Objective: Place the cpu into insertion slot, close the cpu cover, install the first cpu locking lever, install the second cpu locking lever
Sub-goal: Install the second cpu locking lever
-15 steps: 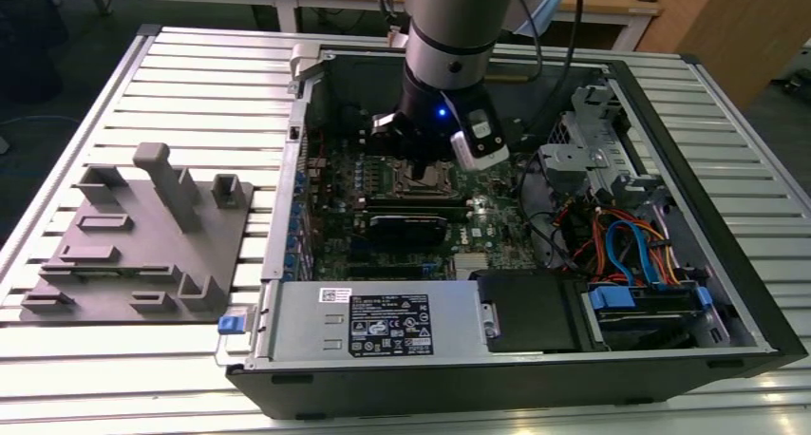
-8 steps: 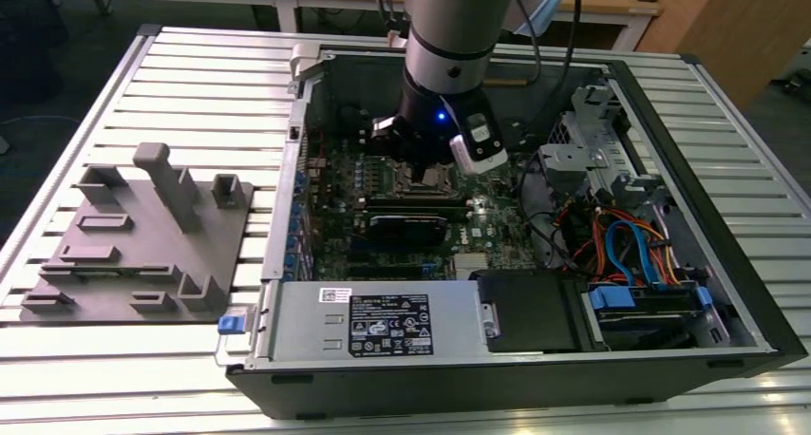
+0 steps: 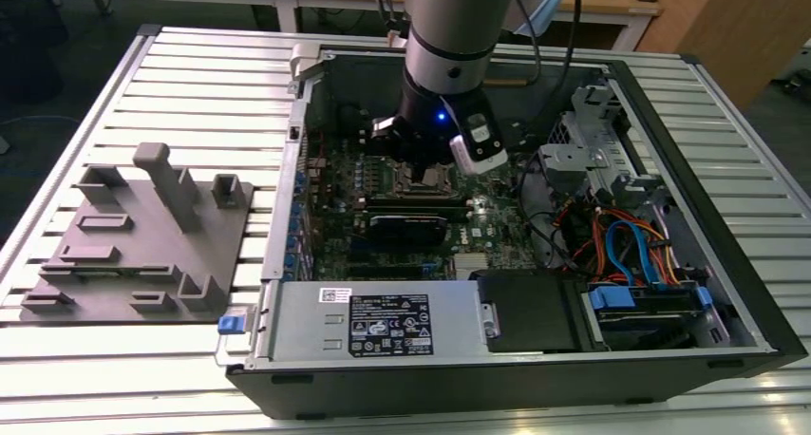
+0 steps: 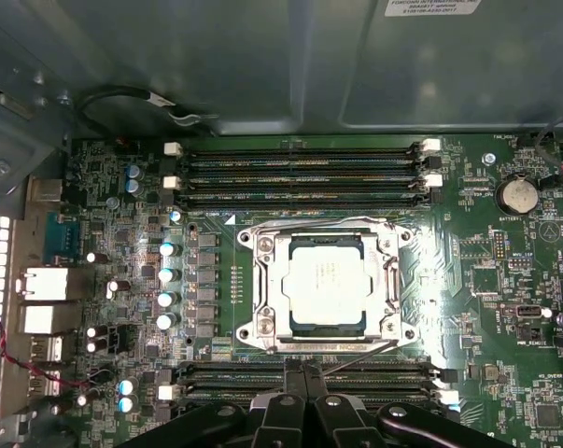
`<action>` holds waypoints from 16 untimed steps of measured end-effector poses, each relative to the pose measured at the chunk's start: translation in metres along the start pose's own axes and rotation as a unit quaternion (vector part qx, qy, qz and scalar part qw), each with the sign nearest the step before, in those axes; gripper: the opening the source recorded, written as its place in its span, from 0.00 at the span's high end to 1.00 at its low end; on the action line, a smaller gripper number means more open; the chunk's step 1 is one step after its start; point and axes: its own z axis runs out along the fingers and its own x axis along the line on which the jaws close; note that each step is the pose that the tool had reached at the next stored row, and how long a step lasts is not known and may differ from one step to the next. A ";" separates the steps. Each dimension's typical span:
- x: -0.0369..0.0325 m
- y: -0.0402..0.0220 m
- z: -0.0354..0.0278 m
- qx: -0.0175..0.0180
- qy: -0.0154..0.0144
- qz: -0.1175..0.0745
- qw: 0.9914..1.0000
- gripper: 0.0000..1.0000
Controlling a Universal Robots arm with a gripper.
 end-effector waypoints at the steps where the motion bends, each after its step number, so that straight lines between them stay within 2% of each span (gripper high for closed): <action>1: 0.0000 -0.0006 -0.0002 -0.001 0.002 0.000 1.000 0.89; 2: 0.0000 -0.0016 -0.0003 -0.001 0.003 0.000 1.000 0.89; 7: 0.0001 -0.0054 0.0002 -0.002 0.004 0.001 1.000 0.89; 14: 0.0068 -0.0066 0.0053 -0.011 0.004 0.000 1.000 0.89; 16: 0.0074 -0.0067 0.0060 -0.011 0.004 0.000 1.000 0.89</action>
